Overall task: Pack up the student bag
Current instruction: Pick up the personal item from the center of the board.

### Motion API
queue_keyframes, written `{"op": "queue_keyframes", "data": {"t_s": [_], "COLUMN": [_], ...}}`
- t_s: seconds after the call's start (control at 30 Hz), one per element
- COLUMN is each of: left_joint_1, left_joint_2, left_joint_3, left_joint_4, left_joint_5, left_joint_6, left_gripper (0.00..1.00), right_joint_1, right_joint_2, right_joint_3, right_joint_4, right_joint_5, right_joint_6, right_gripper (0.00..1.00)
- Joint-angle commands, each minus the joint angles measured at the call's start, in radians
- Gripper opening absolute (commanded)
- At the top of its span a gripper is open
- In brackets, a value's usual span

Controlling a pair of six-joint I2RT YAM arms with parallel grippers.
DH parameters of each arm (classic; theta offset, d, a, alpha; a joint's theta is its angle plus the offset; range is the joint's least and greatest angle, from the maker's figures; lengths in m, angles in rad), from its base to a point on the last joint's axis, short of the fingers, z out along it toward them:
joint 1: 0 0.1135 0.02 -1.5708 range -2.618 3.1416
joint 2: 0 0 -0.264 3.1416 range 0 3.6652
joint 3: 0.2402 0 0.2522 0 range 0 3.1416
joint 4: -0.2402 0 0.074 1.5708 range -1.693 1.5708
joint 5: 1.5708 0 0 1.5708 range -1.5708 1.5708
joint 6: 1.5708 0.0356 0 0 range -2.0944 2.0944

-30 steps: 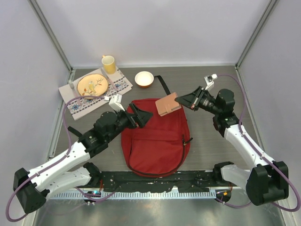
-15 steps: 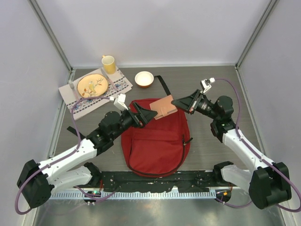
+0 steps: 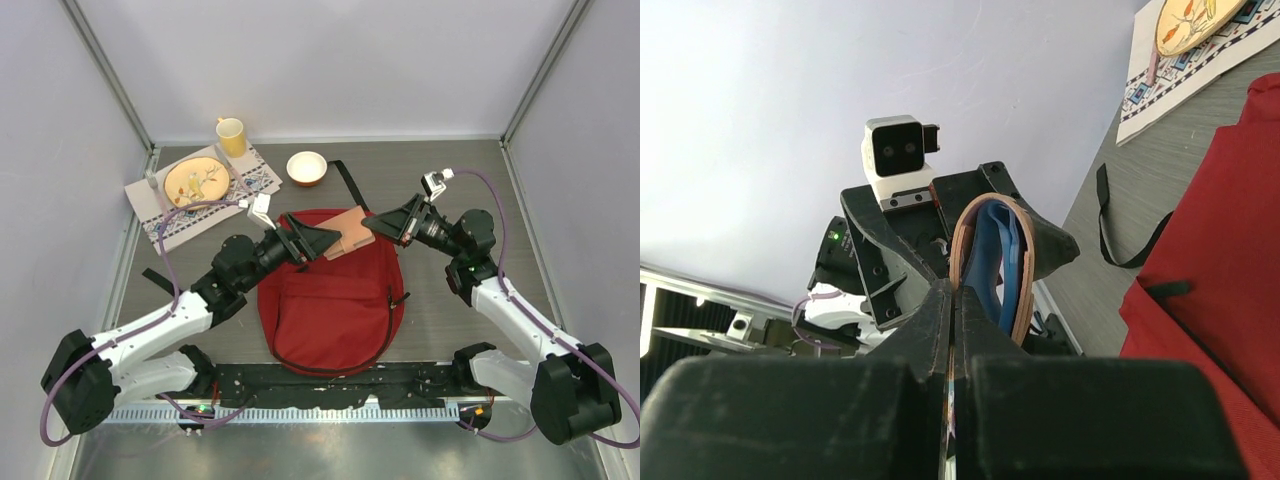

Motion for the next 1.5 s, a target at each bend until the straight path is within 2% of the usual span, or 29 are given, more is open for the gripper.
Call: {"op": "queue_keyframes", "data": {"t_s": [0.0,0.23,0.47,0.57,0.73,0.8,0.83,0.87,0.97,1.17,1.47], "left_joint_1": [0.005,0.005,0.005,0.005,0.005,0.005,0.005,0.005,0.005,0.023,0.043], "left_joint_2": [0.013,0.016,0.011,0.006,0.008,0.011,0.011,0.011,0.011,0.006,0.016], "left_joint_3": [0.003,-0.001,0.000,0.000,0.003,0.005,0.005,0.003,-0.007,-0.036,-0.044], "left_joint_4": [0.109,0.141,0.143,0.137,0.130,0.129,0.129,0.127,0.126,0.161,0.207], "left_joint_5": [0.047,0.054,0.065,0.067,0.064,0.062,0.062,0.062,0.051,0.056,0.093], "left_joint_6": [-0.011,-0.020,-0.022,-0.020,-0.022,-0.022,-0.023,-0.026,-0.028,-0.031,-0.046], "left_gripper": [0.83,0.65,0.31,0.24,0.23,0.30,0.41,0.66,0.90,0.97,1.00], "right_joint_1": [0.007,0.009,0.009,0.009,0.009,0.009,0.008,0.009,0.009,0.009,0.009], "right_joint_2": [-0.019,-0.005,0.007,0.012,0.009,0.007,0.004,0.003,0.003,-0.003,0.009], "right_joint_3": [-0.008,-0.025,-0.034,-0.037,-0.037,-0.034,-0.034,-0.033,-0.027,-0.019,-0.033], "right_joint_4": [0.106,0.126,0.097,0.083,0.051,0.044,0.040,0.039,0.051,0.142,0.272], "right_joint_5": [-0.020,-0.022,-0.014,-0.008,-0.002,0.001,0.004,0.007,0.003,-0.009,-0.019], "right_joint_6": [0.033,0.041,0.011,0.000,-0.023,-0.031,-0.034,-0.029,-0.011,0.087,0.199], "right_gripper": [0.01,0.01,0.01,0.01,0.01,0.01,0.01,0.01,0.01,0.01,0.01]}}
